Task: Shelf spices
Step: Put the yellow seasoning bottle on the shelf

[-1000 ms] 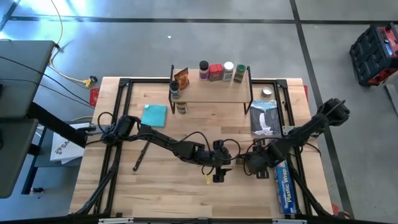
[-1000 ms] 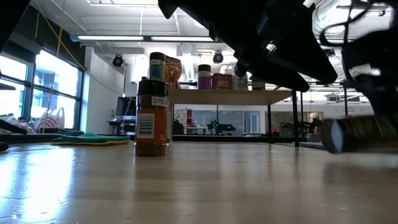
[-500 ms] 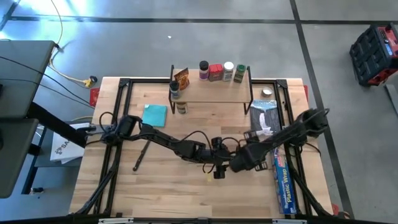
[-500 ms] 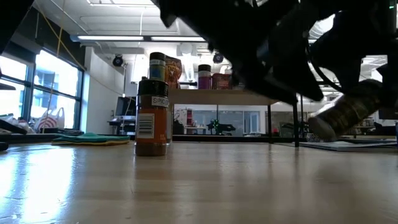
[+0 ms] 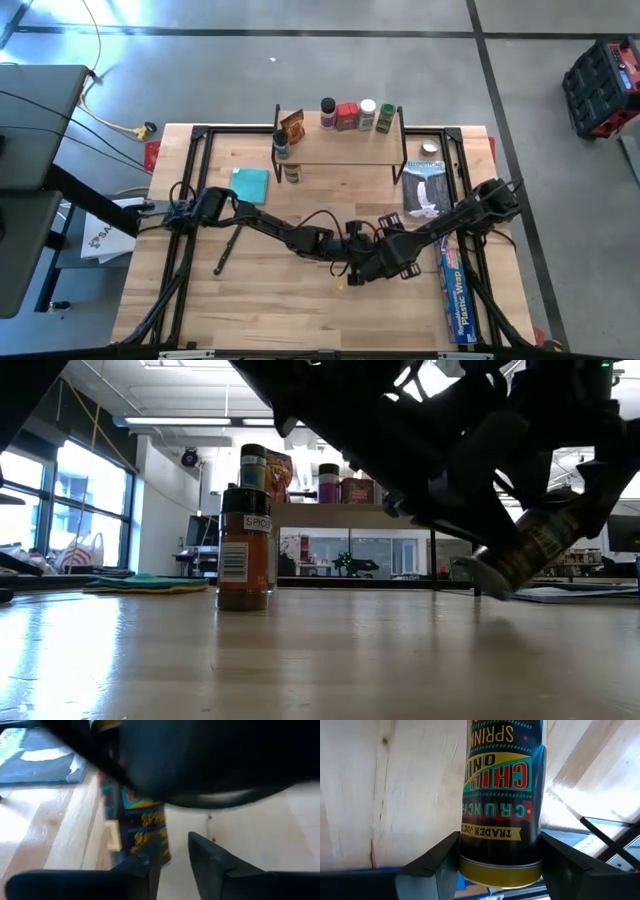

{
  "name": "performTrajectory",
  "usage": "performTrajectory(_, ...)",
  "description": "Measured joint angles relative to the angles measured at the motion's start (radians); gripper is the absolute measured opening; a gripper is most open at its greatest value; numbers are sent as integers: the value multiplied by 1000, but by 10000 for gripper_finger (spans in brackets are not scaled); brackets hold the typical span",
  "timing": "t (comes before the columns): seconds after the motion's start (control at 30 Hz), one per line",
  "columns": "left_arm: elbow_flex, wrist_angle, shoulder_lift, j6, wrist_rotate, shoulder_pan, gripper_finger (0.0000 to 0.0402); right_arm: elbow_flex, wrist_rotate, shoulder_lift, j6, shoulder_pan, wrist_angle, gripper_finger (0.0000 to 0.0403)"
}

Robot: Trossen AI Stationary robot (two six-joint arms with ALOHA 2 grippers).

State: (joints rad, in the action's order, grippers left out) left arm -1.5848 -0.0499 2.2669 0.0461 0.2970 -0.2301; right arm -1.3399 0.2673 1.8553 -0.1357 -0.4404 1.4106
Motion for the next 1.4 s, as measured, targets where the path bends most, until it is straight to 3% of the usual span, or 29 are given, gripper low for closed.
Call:
performTrajectory(0.1,-2,-10,7,1,-6,3,73,0,10,-2,-31,-2,-9,222)
performTrajectory(0.3,-5,-13,24,1,-5,3,63,4,21,-16,-116,-28,-22,293)
performTrajectory(0.57,-5,20,27,2,7,-1,62,17,77,-39,-268,-120,31,302)
performTrajectory(0.97,-21,56,38,-29,25,25,62,377,133,-527,-931,-328,-173,304)
performTrajectory(1.23,-27,66,-21,-104,-89,16,68,493,246,-649,-1040,-435,-313,304)
performTrajectory(1.4,-92,137,-24,-190,-166,38,121,523,259,-646,-1087,-473,-354,304)
